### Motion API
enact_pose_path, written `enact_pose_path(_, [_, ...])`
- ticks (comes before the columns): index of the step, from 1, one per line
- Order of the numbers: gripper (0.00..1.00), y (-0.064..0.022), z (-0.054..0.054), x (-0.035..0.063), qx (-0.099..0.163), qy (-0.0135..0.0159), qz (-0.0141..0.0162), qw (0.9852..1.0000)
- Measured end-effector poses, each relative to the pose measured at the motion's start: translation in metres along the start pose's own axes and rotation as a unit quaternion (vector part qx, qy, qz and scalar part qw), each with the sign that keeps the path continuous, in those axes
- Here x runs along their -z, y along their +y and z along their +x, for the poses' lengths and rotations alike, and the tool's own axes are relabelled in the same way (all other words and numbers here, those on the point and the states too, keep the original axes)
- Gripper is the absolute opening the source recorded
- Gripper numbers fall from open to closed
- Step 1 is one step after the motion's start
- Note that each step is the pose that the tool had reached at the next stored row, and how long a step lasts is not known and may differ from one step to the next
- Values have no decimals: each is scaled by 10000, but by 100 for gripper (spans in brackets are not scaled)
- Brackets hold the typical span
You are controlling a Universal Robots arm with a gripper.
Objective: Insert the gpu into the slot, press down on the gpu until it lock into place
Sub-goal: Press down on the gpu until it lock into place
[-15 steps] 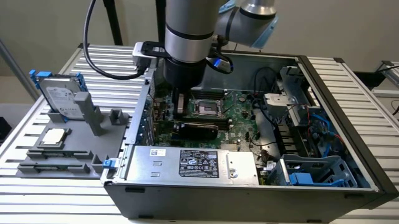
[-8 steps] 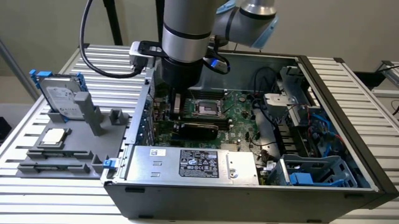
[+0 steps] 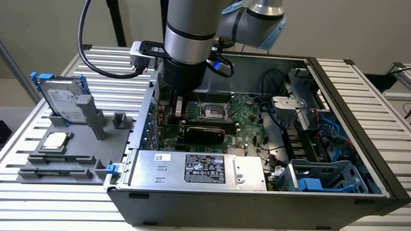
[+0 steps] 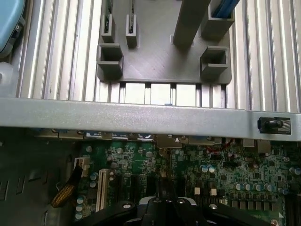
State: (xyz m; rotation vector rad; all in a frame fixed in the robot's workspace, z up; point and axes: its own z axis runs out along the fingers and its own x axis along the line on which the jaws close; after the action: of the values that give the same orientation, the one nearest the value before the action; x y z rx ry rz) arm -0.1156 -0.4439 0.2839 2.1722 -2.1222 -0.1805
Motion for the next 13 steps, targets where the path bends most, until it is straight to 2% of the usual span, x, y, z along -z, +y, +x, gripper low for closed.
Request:
enact_pose_path(6, [11, 21, 0, -2, 48, 67, -167, 9998])
enact_pose_path(9, [11, 23, 0, 9, 69, 80, -226, 9997])
enact_pose_path(13, [11, 35, -2, 88, 93, 83, -274, 9995])
